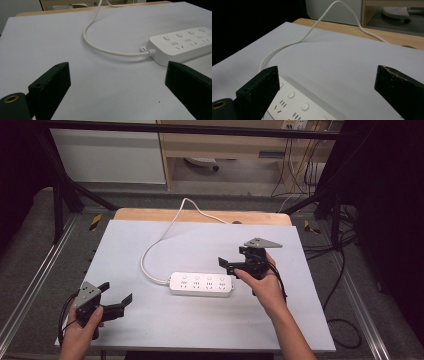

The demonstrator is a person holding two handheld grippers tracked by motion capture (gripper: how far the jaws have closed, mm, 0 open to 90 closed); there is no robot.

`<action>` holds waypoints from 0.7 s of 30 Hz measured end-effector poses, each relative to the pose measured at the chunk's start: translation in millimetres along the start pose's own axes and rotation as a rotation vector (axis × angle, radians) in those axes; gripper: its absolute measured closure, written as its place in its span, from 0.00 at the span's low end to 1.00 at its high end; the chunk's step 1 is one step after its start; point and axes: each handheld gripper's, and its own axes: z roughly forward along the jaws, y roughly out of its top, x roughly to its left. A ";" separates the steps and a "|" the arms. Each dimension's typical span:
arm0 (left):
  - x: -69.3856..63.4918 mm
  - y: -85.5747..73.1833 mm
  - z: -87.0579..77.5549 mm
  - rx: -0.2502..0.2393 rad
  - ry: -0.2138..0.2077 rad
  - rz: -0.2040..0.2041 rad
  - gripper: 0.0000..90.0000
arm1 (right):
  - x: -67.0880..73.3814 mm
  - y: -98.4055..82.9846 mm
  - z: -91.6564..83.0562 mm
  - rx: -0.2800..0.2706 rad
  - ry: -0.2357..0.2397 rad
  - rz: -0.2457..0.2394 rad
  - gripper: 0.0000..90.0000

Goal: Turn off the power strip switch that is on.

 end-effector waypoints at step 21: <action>0.8 -1.1 1.1 0.005 0.009 -0.018 0.07 | -64.9 -30.1 -101.7 -0.163 -0.135 0.033 0.05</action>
